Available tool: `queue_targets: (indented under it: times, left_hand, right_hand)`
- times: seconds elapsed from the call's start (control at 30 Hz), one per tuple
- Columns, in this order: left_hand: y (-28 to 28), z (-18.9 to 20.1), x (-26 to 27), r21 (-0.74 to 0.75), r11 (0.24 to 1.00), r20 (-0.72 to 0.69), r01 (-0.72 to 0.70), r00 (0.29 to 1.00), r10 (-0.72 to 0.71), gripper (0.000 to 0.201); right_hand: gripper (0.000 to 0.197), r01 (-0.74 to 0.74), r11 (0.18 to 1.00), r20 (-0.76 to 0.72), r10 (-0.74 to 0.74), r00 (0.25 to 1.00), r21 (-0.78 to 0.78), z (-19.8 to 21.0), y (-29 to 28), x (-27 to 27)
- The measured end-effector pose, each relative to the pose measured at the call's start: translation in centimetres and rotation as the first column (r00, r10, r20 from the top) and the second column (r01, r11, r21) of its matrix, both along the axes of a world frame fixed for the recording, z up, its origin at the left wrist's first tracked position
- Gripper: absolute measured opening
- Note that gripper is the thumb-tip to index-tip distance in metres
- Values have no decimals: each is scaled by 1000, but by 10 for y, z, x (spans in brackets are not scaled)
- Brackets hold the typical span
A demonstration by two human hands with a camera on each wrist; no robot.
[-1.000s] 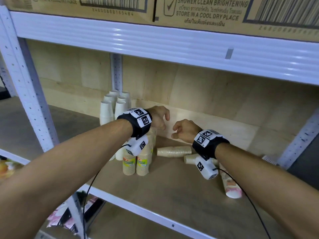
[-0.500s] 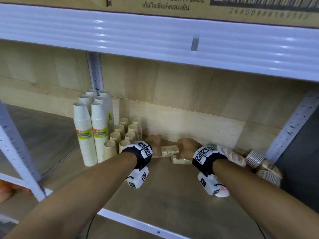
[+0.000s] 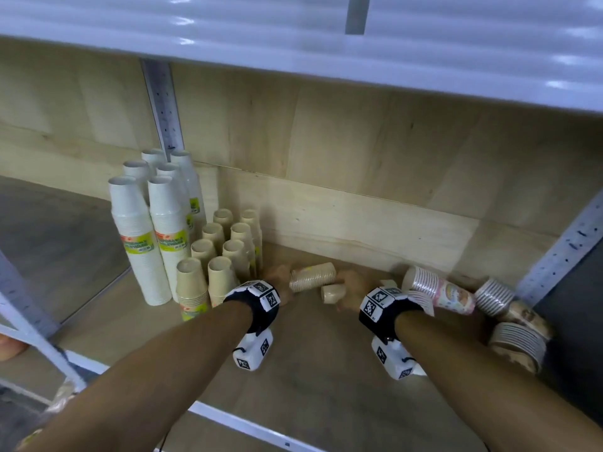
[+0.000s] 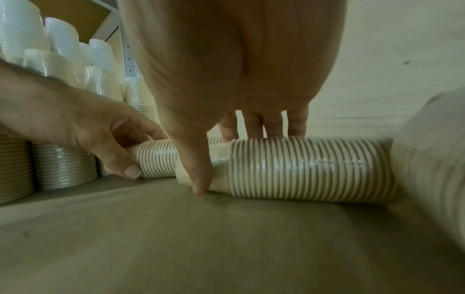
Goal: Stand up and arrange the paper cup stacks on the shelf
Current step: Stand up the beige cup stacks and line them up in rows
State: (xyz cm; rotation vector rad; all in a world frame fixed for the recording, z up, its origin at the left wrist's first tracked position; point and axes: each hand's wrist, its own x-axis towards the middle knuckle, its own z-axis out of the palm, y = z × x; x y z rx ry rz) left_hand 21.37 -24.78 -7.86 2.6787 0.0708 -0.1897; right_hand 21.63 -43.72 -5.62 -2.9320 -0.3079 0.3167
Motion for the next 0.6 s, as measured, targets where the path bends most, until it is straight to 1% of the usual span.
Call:
queue_targets:
  times: [0.1, 0.2, 0.3, 0.33, 0.43, 0.47, 0.6]
  left_hand:
    - [0, -1, 1, 3, 1000, 15, 13, 1000, -13, 48]
    - [2, -4, 6, -3, 1000, 5, 24, 1000, -24, 50]
    - [2, 0, 7, 18, 1000, -17, 22, 1000, -21, 33]
    - [1, 1, 7, 28, 999, -22, 23, 1000, -22, 33]
    - [-2, 7, 8, 44, 999, -21, 25, 999, -24, 51]
    - [-3, 10, 7, 52, 998, -9, 32, 999, -32, 53]
    - [-8, 28, 4, 60, 997, 53, 43, 998, -46, 45]
  right_hand:
    - [65, -4, 999, 17, 5, 1000, -43, -5, -4, 4]
    - [64, -9, 997, -8, 8, 1000, -73, -5, -3, 6]
    - [59, -30, 994, 0, 30, 1000, -101, -2, -2, 7]
    - [58, -33, 994, -5, 33, 999, -106, -1, -1, 6]
    - [53, -26, 994, -7, 26, 1000, -104, 3, -1, 8]
    - [50, -16, 996, -4, 16, 1000, -93, 5, -1, 9]
    - [39, 20, 998, 36, -18, 999, -55, 19, -2, 6]
